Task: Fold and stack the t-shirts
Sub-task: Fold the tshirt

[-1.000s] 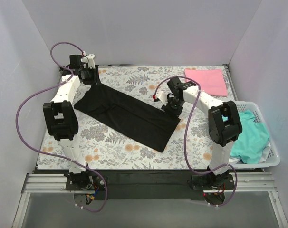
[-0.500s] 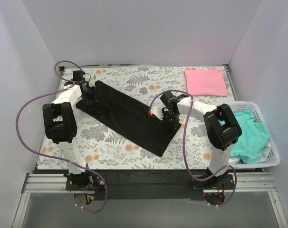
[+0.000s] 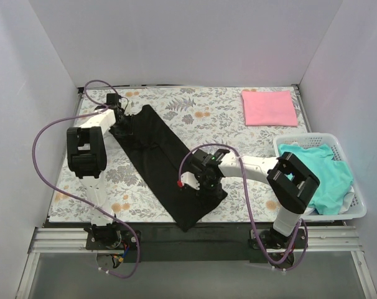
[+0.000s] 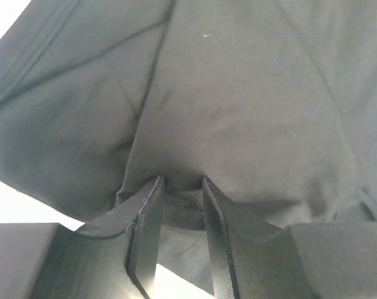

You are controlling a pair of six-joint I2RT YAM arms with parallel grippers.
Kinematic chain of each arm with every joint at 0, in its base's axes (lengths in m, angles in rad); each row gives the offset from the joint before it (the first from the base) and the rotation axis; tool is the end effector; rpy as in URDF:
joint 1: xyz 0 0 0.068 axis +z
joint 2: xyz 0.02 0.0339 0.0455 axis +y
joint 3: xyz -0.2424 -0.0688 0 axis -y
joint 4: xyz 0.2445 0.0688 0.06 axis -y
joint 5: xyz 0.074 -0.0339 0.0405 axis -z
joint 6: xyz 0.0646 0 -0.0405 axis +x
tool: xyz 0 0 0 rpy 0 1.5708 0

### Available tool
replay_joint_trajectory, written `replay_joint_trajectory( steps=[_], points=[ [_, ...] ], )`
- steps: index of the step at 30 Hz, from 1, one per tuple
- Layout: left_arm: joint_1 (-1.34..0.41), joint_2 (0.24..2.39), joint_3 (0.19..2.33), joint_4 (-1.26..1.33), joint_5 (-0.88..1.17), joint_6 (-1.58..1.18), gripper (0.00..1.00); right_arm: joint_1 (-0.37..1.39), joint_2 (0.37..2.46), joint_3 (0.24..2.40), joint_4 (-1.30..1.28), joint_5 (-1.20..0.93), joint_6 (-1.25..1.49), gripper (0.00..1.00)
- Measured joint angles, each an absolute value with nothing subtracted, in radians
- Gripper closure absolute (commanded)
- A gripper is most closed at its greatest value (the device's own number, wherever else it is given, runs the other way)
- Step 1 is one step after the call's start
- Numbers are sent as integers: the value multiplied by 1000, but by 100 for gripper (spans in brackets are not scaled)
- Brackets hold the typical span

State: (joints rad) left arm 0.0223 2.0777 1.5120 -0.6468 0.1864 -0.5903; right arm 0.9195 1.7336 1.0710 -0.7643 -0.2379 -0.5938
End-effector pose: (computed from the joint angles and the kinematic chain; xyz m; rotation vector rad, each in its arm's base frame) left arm 0.4246 -0.0025 0.1163 -0.8057 2.7062 -0.3966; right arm 0.1750 0.2546 0.1142 -2.0878 2.1736 0.3906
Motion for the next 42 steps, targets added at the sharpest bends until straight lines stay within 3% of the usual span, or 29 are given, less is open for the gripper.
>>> replay_joint_trajectory(
  steps=[9,17,26,29,34,42],
  points=[
    [-112,2260,1781,-628,179,-550,72,1024,1769,1086,-771,-407,-516,66],
    [-210,2430,2041,-587,234,-542,70,1040,1876,1236,-781,-482,-466,52],
    [-217,2449,2182,-614,312,-587,63,920,1874,1471,-816,-495,-467,51],
    [-211,2387,2156,-620,314,-593,62,812,1875,1571,-817,-497,-464,56],
    [-194,2170,1908,-597,372,-652,61,638,1959,1795,-811,-455,-435,67],
    [-181,2008,1557,-564,427,-723,69,594,2195,1951,-768,-329,-387,74]
  ],
)
